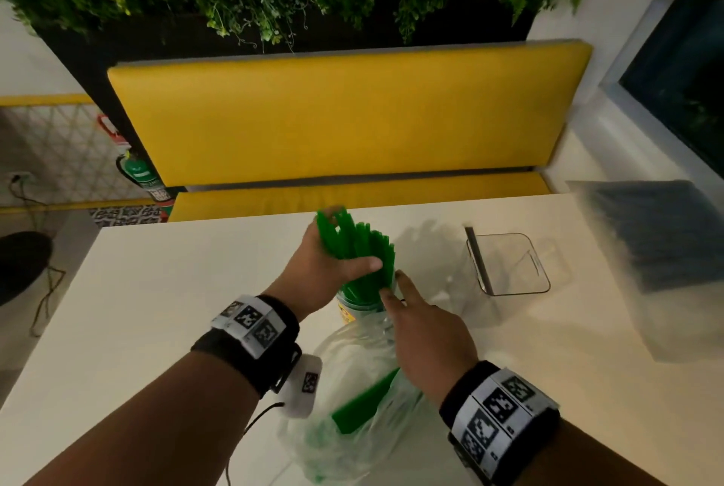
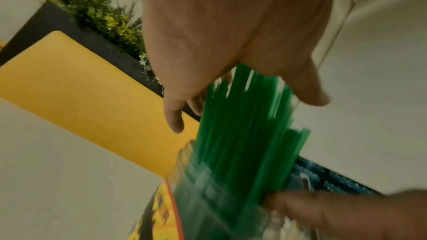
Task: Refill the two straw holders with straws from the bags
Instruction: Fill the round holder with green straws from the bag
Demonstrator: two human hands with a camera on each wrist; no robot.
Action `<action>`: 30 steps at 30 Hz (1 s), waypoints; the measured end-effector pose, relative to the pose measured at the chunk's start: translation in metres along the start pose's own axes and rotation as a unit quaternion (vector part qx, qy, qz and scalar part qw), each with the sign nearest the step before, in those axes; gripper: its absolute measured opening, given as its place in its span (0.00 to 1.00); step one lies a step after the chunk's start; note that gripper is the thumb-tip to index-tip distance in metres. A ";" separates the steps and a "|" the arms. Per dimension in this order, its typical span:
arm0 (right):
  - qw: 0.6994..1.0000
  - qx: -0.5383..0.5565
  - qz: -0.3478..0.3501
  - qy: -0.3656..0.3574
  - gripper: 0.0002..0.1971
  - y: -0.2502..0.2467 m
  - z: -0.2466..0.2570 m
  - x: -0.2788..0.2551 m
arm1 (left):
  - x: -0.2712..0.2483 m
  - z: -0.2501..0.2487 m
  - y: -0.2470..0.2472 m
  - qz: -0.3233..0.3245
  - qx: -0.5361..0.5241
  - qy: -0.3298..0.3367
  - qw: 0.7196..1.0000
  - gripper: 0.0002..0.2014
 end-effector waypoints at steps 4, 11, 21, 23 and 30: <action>1.000 0.000 -0.004 0.003 0.41 0.007 -0.001 0.002 | -0.004 -0.033 -0.027 -0.032 0.039 0.091 0.995 0.57; 1.000 0.018 -0.020 0.004 0.38 0.012 0.001 0.002 | -0.001 -0.037 0.061 0.075 0.561 0.235 0.791 0.35; 0.999 0.032 -0.025 0.002 0.41 0.012 -0.001 -0.002 | 0.020 -0.044 0.039 -0.023 0.534 0.246 0.809 0.12; 0.999 0.042 -0.024 -0.001 0.44 0.014 -0.003 -0.002 | 0.022 -0.041 0.045 0.004 0.567 0.215 0.795 0.17; 0.984 0.167 -0.054 0.016 0.47 0.022 -0.038 -0.026 | -0.087 -0.116 0.039 -0.058 0.398 0.390 0.828 0.16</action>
Point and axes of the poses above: each hand's wrist, its own x-axis towards the middle knuckle, its own y-axis out of the palm, z = x × y, the point moved 10 cm from there along x, towards the middle knuckle, and after that the axes turned 2 degrees about y, right-handed, at the moved point
